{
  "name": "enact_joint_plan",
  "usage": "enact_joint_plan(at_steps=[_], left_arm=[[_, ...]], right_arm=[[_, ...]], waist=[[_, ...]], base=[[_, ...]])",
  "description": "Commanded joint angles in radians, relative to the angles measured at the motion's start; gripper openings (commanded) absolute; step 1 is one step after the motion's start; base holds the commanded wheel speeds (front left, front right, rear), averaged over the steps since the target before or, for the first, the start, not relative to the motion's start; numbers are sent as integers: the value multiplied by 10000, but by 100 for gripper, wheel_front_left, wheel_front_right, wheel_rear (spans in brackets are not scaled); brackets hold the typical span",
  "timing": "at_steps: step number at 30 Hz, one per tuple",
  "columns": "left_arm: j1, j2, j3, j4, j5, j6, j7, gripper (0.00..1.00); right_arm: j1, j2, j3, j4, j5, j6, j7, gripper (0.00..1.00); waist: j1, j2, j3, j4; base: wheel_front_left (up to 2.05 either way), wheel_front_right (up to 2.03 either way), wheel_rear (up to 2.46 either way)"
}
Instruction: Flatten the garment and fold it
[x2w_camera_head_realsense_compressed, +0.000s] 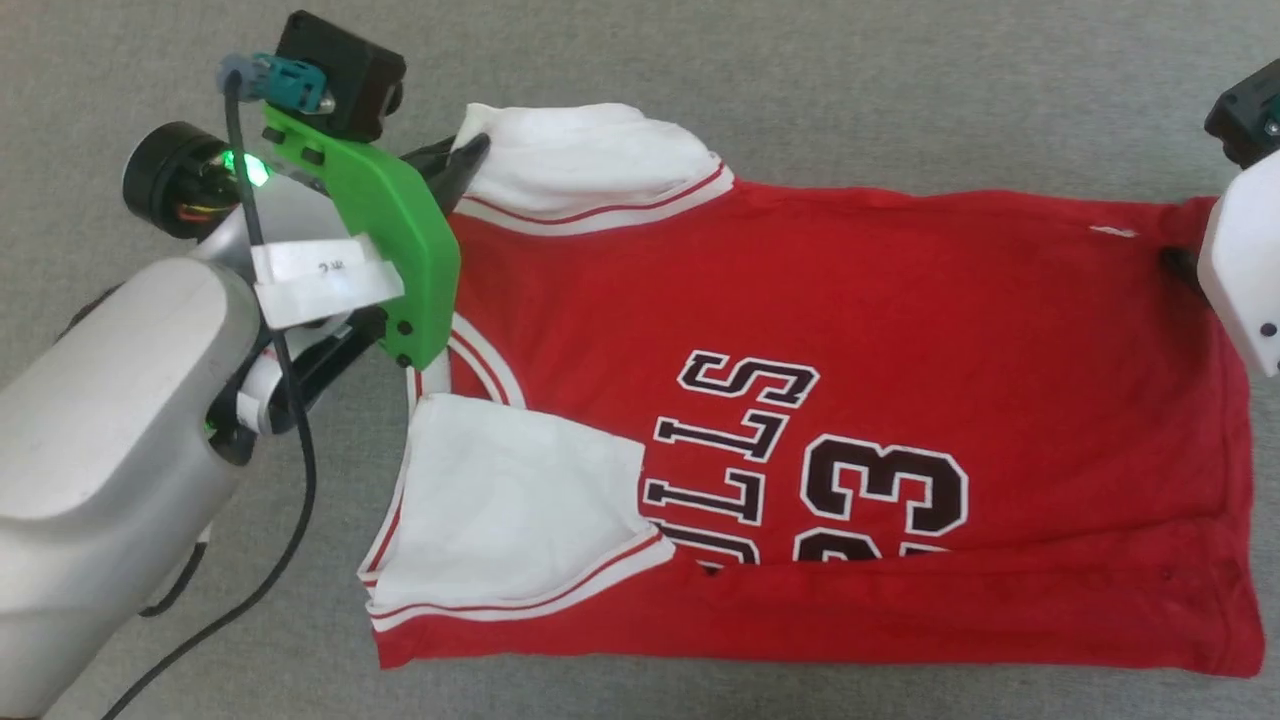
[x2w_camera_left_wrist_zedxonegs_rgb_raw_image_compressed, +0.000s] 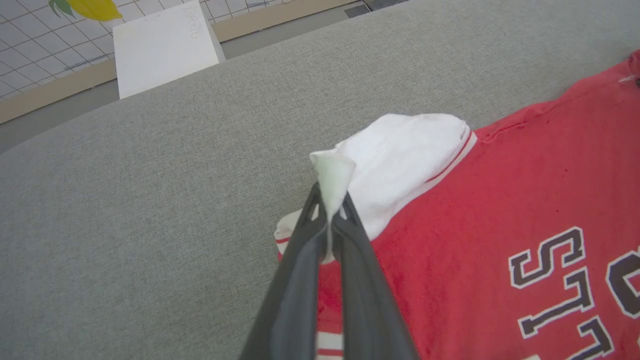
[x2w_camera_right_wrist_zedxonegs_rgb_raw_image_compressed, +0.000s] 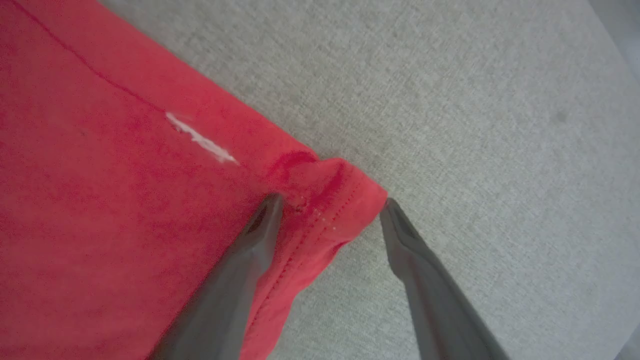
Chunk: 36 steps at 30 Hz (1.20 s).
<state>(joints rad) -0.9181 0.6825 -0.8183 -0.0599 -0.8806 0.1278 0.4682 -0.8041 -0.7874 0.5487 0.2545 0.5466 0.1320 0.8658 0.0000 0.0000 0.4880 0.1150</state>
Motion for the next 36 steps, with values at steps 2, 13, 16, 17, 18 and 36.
enact_joint_plan(at_steps=[2,13,16,17,18,36], left_arm=[[291,-111,-17,-145,174,145,-88,0],[595,-112,-55,-167,192,346,-303,0],[736,-95,3,-68,107,391,-421,0],[815,-97,41,-36,39,421,-470,0],[886,-106,81,-14,-34,449,-512,0],[3661,816,210,-911,-1169,1481,-745,0]], right_arm=[[-162,-61,449,324,21,-13,32,100],[-35,-8,1304,858,767,-13,-584,0],[-47,129,1018,1007,1051,-13,-1126,0],[-31,149,955,1021,1125,-13,-1317,0],[-5,146,895,1023,1204,-13,-1466,0],[3585,-269,-749,-488,2553,-13,-2938,0]], waist=[[0,0,250,244],[0,0,-38,234],[0,0,-391,160],[0,0,-546,135],[0,0,-672,121],[0,0,-2879,325]], base=[[0,0,0],[0,0,0],[0,0,0],[0,0,0],[0,0,0],[0,0,0]])
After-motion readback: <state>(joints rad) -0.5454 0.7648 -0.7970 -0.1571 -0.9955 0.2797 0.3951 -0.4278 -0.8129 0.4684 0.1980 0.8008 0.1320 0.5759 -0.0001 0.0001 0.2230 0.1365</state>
